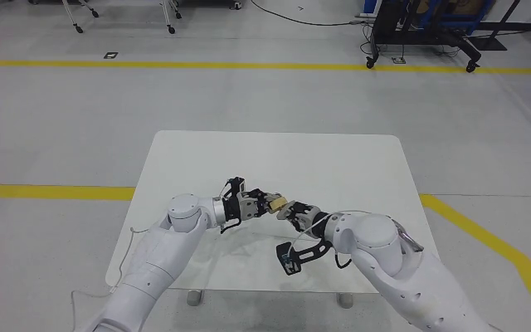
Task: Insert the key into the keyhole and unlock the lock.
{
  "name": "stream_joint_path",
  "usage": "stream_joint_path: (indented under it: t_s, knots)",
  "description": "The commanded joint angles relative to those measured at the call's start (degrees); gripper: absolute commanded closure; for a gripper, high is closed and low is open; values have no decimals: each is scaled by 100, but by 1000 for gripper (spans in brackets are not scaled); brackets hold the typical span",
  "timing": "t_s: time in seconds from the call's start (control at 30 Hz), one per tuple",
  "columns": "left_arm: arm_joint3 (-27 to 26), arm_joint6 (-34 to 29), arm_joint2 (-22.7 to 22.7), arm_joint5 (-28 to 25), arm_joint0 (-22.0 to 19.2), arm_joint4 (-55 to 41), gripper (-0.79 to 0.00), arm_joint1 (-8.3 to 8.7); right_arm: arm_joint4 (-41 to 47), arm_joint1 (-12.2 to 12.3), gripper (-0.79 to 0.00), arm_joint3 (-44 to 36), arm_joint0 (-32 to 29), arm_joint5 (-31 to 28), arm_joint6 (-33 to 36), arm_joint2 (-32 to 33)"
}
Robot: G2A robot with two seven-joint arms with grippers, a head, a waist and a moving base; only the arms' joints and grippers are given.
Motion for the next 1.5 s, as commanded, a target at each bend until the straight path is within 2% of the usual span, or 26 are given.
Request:
stream_joint_path:
  t_s: [0.0,0.63,0.67,0.7,0.73,0.8,0.83,0.93,1.0,1.27,1.47]
  knots:
    - [-1,-3,-2,-2,1,1,0,2,36,-3,0,-2,9,-14,9,-12]
    - [-72,-105,-12,-86,27,59,0,30,601,-86,0,104,178,-242,527,-50]
    - [-75,-101,-13,-85,27,57,0,31,631,-87,-99,100,173,-239,546,-40]
    - [-74,-95,-19,-85,28,48,0,31,648,-88,-311,96,170,-241,562,-35]
    - [-74,-88,-24,-82,28,37,0,32,664,-88,-369,92,166,-242,577,-31]
    - [-73,-75,-32,-77,30,21,0,33,679,-88,-585,80,165,-240,593,-31]
    - [-72,-71,-35,-74,31,15,0,34,684,-88,-653,73,163,-227,600,-29]
    - [-68,-37,-51,-75,32,-2,0,36,737,-87,-677,42,126,-154,646,10]
    - [-62,16,-71,-87,38,-31,0,36,831,-87,-785,25,89,-85,667,74]
    - [-88,218,-149,-210,75,-130,0,35,991,-79,-785,-39,28,-63,642,175]
    - [-274,951,-272,-945,218,100,0,32,991,-79,-785,-39,28,-63,642,175]
